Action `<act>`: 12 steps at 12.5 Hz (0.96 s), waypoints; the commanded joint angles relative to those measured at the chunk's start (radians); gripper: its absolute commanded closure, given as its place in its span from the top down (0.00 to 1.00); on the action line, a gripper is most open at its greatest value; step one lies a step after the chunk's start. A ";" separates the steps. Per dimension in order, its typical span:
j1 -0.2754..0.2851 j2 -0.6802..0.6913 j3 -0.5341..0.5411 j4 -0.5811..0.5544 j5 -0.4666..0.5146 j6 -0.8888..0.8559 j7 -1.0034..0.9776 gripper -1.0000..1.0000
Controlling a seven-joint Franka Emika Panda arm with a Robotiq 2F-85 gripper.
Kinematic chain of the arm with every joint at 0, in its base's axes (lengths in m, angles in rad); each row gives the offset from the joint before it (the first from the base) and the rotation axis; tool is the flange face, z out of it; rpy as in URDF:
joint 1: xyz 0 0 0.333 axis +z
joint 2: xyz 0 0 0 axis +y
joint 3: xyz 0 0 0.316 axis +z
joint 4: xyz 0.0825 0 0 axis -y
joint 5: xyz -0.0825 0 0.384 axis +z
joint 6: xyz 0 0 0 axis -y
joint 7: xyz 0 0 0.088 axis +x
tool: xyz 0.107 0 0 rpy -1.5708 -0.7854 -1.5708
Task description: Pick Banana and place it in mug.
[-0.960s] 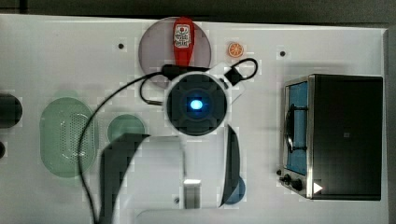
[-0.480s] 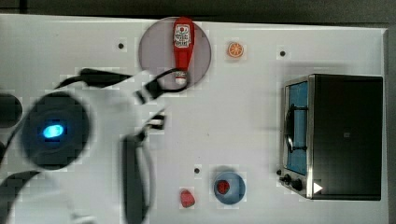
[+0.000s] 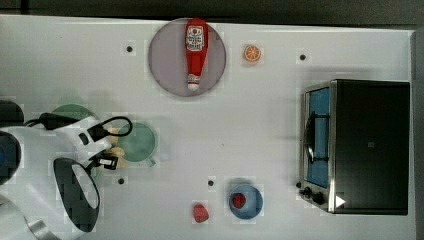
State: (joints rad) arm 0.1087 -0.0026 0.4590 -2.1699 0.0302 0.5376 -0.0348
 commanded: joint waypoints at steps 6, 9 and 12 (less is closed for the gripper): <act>-0.035 0.107 -0.051 -0.109 0.003 0.227 0.108 0.35; -0.035 0.111 -0.049 -0.121 0.003 0.275 0.108 0.72; -0.037 0.103 -0.051 -0.113 0.003 0.291 0.108 1.00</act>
State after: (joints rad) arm 0.0775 0.1232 0.4084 -2.2949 0.0233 0.8281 0.0482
